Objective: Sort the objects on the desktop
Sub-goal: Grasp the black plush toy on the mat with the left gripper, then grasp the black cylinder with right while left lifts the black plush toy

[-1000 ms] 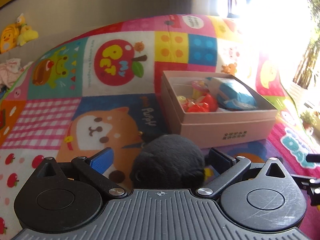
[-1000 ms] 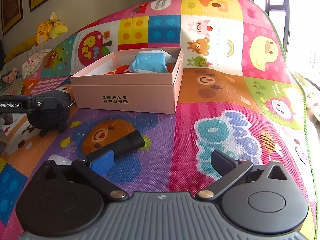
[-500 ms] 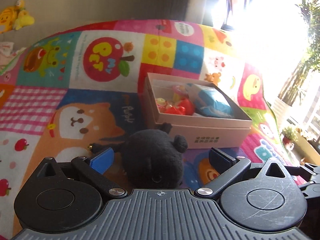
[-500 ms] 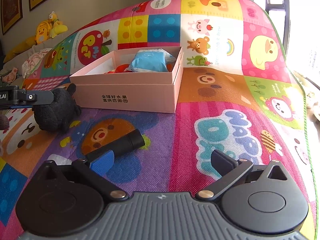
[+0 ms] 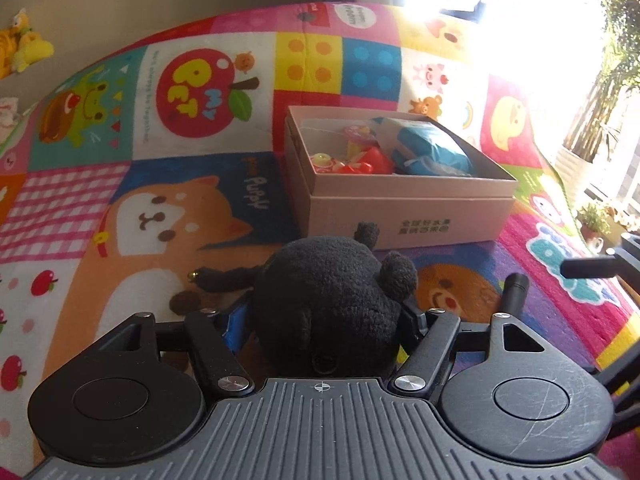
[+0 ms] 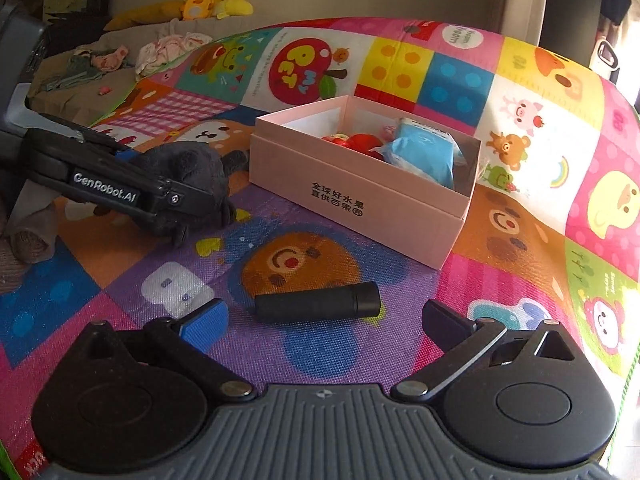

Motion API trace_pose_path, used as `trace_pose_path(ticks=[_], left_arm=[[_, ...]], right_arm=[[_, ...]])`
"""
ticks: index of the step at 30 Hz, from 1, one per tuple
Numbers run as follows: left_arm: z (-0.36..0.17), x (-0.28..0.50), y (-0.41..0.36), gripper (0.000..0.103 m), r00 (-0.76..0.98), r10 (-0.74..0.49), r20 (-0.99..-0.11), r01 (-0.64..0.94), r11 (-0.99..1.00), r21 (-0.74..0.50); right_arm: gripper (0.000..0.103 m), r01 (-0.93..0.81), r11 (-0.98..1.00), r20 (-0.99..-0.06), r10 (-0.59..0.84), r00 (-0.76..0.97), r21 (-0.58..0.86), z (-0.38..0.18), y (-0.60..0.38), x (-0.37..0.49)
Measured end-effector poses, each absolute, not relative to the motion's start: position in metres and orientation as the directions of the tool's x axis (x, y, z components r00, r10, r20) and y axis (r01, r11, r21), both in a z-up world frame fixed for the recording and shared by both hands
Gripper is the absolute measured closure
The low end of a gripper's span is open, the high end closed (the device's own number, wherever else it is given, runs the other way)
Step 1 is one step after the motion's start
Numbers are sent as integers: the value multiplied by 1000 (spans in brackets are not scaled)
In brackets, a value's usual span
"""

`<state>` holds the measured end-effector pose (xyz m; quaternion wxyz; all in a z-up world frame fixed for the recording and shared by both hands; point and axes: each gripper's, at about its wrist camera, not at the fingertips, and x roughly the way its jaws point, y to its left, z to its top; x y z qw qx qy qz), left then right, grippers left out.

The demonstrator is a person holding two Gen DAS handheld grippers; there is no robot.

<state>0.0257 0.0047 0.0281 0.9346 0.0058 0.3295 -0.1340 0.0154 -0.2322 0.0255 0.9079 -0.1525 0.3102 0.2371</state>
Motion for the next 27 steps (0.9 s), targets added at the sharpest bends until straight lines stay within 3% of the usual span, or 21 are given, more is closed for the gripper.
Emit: trace_pose_path(ticks=[7, 8, 10, 11, 15, 19, 21, 27], left_arm=[[27, -18, 14, 26, 709, -328, -624, 318, 939, -132], [27, -20, 15, 25, 709, -329, -624, 315, 939, -137], [27, -22, 16, 21, 709, -330, -623, 310, 940, -145], [27, -23, 15, 17, 709, -333, -622, 311, 939, -148], [23, -19, 8, 10, 710, -319, -628, 308, 942, -131], [21, -14, -1, 16, 718, -291, -632, 290, 951, -109], [21, -13, -5, 28, 729, -262, -632, 285, 956, -68], [38, -21, -18, 30, 729, -295, -618, 365, 931, -14]], right_arm=[[1, -559, 823, -683, 353, 639, -97, 14, -225, 38], [4, -559, 826, -686, 362, 632, -79, 14, -226, 40], [23, -569, 822, -692, 389, 608, -38, 17, -228, 43], [27, -564, 825, -693, 385, 609, -37, 18, -229, 43], [27, -549, 835, -697, 370, 614, -40, 24, -232, 35], [27, -557, 830, -698, 382, 606, -29, 37, -240, 18], [27, -559, 829, -691, 393, 606, -19, 48, -245, 9], [27, -555, 832, -608, 439, 662, -4, 98, -267, -13]])
